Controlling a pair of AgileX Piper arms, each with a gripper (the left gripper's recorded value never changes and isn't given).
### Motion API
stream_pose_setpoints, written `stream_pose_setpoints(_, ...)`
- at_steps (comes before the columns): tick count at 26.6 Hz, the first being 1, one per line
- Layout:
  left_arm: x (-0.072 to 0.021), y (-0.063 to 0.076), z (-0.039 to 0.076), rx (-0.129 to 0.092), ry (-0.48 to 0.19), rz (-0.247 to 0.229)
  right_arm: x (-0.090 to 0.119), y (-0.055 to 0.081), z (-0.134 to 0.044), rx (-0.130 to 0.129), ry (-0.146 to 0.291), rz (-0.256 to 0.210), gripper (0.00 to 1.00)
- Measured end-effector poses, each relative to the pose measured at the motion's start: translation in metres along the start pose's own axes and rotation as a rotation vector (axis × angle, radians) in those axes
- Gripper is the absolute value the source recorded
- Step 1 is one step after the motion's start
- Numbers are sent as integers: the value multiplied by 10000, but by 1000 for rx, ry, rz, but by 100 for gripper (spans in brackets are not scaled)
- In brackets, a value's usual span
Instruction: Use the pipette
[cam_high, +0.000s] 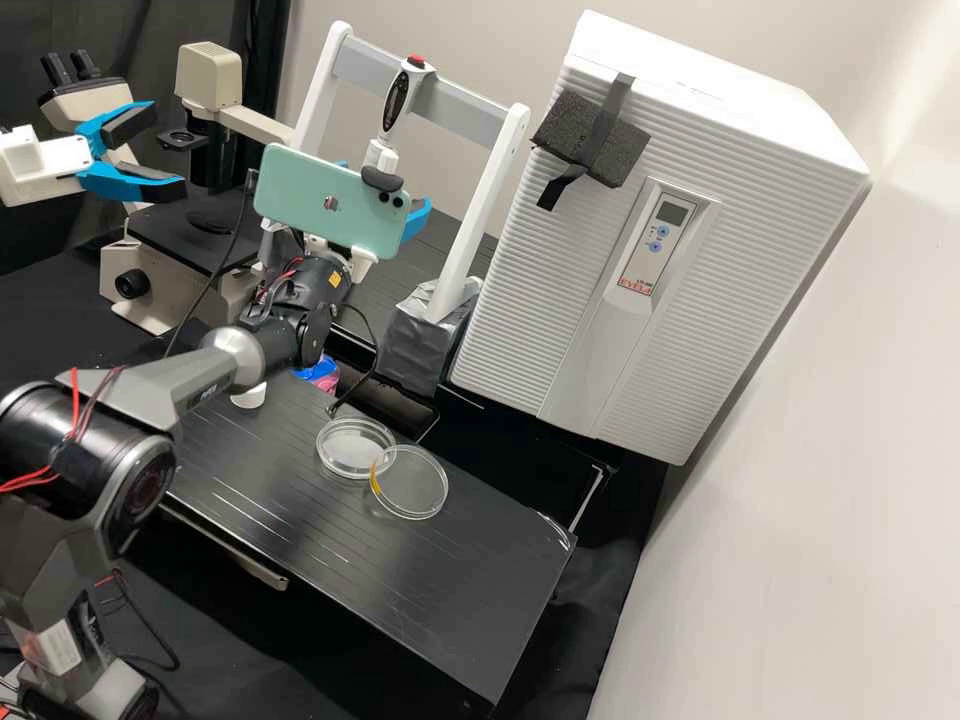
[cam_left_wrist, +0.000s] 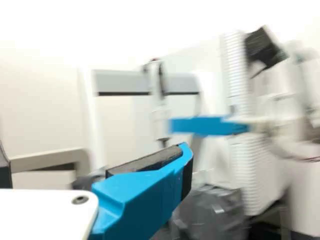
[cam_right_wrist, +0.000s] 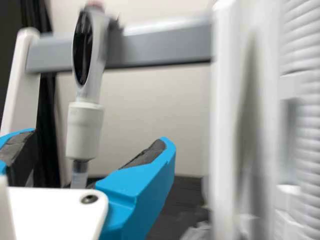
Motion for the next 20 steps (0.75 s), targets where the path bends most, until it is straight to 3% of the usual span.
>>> stream_pose_setpoints(2,-100,-34,-38,24,84,17,-204,49,35,-4,6,72,100)
stream_pose_setpoints(4,-169,-60,-46,31,140,26,-361,89,36,-4,13,140,100)
stream_pose_setpoints(7,-308,-135,-68,56,267,29,-590,96,111,-35,-4,242,100)
stream_pose_setpoints(10,-413,-188,-59,80,357,21,-758,80,191,-50,-55,316,100)
stream_pose_setpoints(11,-464,-228,-67,101,413,7,-837,45,241,-45,-92,339,100)
stream_pose_setpoints(13,-519,-279,-66,117,456,-7,-939,5,320,-29,-136,374,100)
stream_pose_setpoints(15,-593,-344,-62,111,494,-12,-1029,-43,380,-22,-149,399,100)
stream_pose_setpoints(18,-719,-424,-75,85,572,30,-1168,-121,480,-32,-162,425,100)
stream_pose_setpoints(20,-772,-435,-98,90,615,35,-1234,-150,518,-39,-161,438,100)
